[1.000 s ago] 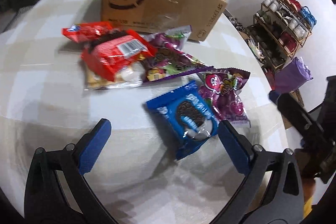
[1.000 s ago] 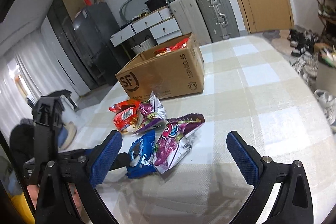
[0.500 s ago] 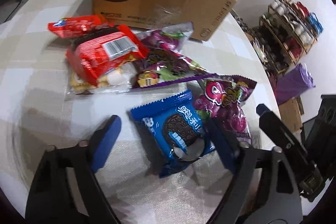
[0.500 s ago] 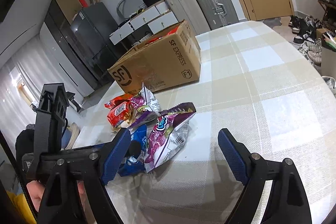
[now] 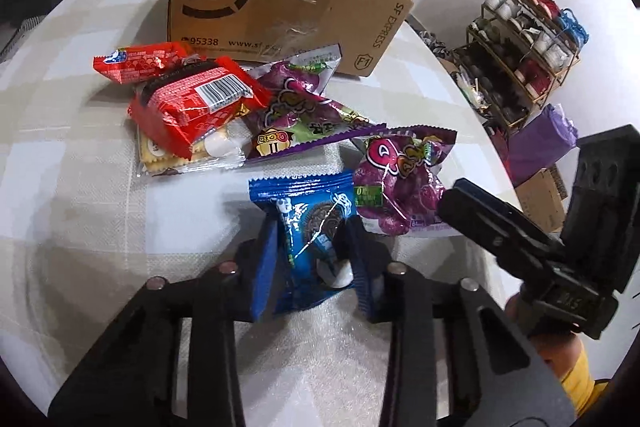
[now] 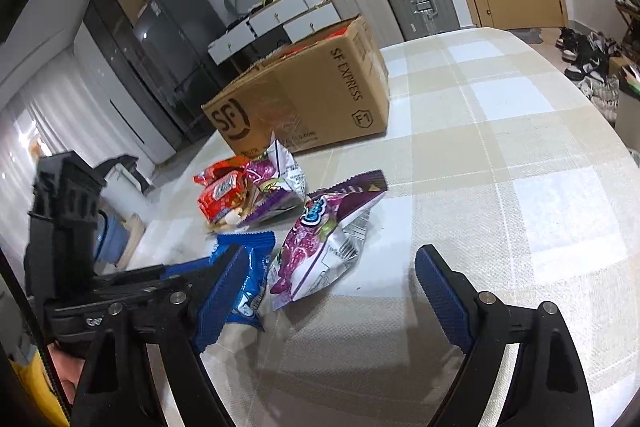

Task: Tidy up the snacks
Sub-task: 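Grasp the blue Oreo pack with the left gripper while the right grasps the purple candy bag, then lift the purple candy bag with the right gripper and carry it over the box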

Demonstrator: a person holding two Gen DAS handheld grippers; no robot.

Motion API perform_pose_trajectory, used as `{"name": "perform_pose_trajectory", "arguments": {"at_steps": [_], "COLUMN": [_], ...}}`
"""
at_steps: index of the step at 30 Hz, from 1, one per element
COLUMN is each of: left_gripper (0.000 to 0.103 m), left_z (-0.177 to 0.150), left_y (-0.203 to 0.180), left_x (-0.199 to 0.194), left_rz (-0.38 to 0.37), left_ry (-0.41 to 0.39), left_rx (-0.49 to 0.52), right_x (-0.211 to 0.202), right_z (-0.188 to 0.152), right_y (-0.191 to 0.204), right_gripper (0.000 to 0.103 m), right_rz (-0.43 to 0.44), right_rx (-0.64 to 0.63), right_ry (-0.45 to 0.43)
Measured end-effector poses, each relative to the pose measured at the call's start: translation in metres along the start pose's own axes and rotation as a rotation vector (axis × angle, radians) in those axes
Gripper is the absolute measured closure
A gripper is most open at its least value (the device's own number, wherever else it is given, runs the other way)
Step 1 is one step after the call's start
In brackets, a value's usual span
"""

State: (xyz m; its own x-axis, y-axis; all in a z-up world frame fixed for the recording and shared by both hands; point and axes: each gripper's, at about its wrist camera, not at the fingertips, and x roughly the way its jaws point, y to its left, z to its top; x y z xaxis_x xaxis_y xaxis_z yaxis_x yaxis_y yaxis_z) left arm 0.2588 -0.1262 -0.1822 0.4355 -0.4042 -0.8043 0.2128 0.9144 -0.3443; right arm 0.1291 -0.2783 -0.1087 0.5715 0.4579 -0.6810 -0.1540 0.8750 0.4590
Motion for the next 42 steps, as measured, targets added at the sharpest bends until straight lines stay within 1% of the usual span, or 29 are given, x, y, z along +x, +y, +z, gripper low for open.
{"name": "perform_pose_trajectory", "arguments": {"at_steps": [7,9,10,12,13,14,15,17,20,23,26,36,38,40,42], "left_gripper": [0.079,0.08,0.08,0.081,0.081,0.081,0.081,0.081,0.082,0.083,0.085,0.087,0.088,0.092,0.092], "left_z": [-0.003,-0.011,-0.012,-0.015,-0.015,-0.024,-0.025,-0.027,-0.028,-0.033,-0.035,-0.039,-0.04,-0.041,-0.041], "left_y": [0.012,0.016,0.017,0.026,0.028,0.037,0.039,0.041,0.042,0.046,0.048,0.046,0.047,0.047,0.046], "left_x": [-0.015,-0.018,-0.019,-0.026,-0.027,-0.033,-0.035,-0.038,-0.038,-0.04,-0.045,-0.061,-0.064,-0.069,-0.073], "left_rz": [-0.047,-0.052,-0.055,-0.054,-0.06,-0.063,-0.063,-0.064,-0.065,-0.067,-0.069,-0.051,-0.068,-0.071,-0.074], "left_ry": [-0.007,-0.009,-0.01,-0.016,-0.016,-0.015,-0.019,-0.018,-0.022,-0.029,-0.033,-0.051,-0.053,-0.058,-0.067], "left_rx": [-0.014,-0.017,-0.02,-0.024,-0.032,-0.035,-0.036,-0.037,-0.041,-0.041,-0.035,-0.022,-0.023,-0.02,-0.016], "right_x": [0.019,0.026,0.029,0.035,0.039,0.041,0.042,0.046,0.046,0.046,0.04,0.007,-0.001,-0.008,-0.014], "right_z": [0.013,0.017,0.018,0.018,0.018,0.018,0.018,0.019,0.02,0.018,0.015,0.006,0.005,0.003,0.002], "right_y": [0.005,0.004,0.003,0.003,0.003,0.004,0.006,0.008,0.01,0.015,0.016,0.008,0.005,0.003,0.002], "right_gripper": [0.016,0.024,0.026,0.035,0.038,0.04,0.046,0.054,0.061,0.063,0.07,0.071,0.071,0.071,0.071], "right_rz": [-0.035,-0.044,-0.043,-0.049,-0.051,-0.062,-0.066,-0.053,-0.046,-0.041,-0.02,0.036,0.045,0.053,0.065], "right_rx": [-0.025,-0.019,-0.013,-0.004,-0.002,-0.011,-0.02,-0.026,-0.031,-0.053,-0.052,-0.001,0.009,0.022,0.034], "right_ry": [0.047,0.069,0.079,0.104,0.116,0.119,0.117,0.132,0.129,0.13,0.118,0.059,0.042,0.03,0.024]}}
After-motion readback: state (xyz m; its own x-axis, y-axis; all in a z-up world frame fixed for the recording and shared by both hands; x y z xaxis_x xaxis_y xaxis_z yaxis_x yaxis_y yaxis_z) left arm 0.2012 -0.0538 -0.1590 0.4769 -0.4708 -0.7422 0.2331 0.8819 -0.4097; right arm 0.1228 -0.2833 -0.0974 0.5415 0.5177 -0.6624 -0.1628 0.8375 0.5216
